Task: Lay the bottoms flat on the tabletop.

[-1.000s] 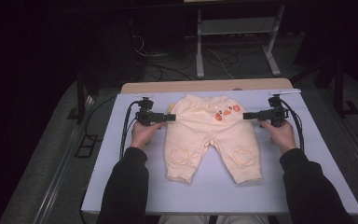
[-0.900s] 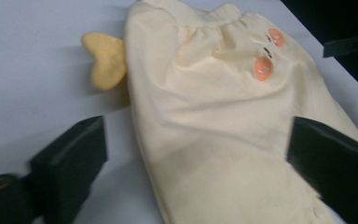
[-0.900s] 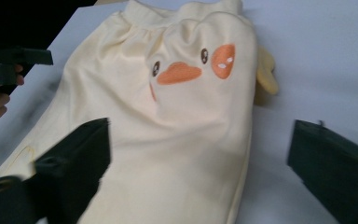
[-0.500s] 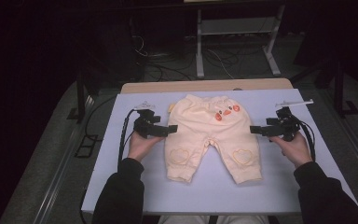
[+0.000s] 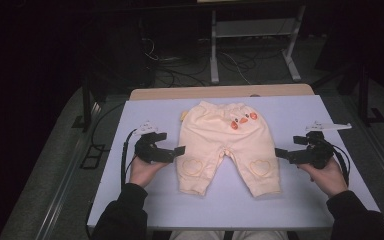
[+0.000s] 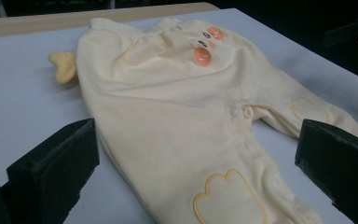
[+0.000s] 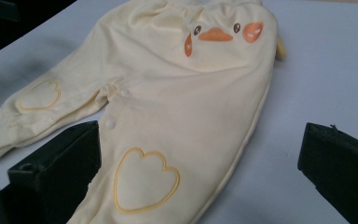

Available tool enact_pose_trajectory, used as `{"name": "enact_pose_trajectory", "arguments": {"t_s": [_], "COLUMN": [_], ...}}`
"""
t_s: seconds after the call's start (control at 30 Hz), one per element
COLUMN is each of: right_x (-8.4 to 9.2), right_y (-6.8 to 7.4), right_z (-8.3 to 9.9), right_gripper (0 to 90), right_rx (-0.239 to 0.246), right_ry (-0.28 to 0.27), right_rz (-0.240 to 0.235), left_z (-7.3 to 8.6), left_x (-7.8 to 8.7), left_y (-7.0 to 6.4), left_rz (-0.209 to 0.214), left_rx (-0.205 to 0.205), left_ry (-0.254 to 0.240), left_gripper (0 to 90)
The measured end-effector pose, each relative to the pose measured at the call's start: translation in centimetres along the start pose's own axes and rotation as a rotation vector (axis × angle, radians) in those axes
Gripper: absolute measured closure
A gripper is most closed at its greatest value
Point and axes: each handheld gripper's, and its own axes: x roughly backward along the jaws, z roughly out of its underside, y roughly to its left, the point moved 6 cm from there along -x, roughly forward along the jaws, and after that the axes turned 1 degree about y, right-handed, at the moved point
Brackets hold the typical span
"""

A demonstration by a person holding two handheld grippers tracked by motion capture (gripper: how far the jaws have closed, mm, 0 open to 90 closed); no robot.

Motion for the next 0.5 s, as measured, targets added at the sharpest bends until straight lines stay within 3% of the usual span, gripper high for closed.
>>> {"name": "enact_pose_trajectory", "arguments": {"t_s": [0.23,0.5], "right_x": [1.2,2.0], "right_y": [0.6,1.6], "right_z": [2.2,4.2], "right_gripper": [0.0,0.0], "right_rx": [-0.023,0.002], "right_ry": [-0.023,-0.055], "right_rz": [-0.014,-0.001], "left_z": [1.7,3.1], "left_x": [1.3,2.6], "left_y": [-0.5,-1.9], "left_rz": [-0.013,-0.003], "left_rx": [-0.005,-0.03], "left_ry": [-0.011,-0.031], "left_gripper": [0.0,0.0]}}
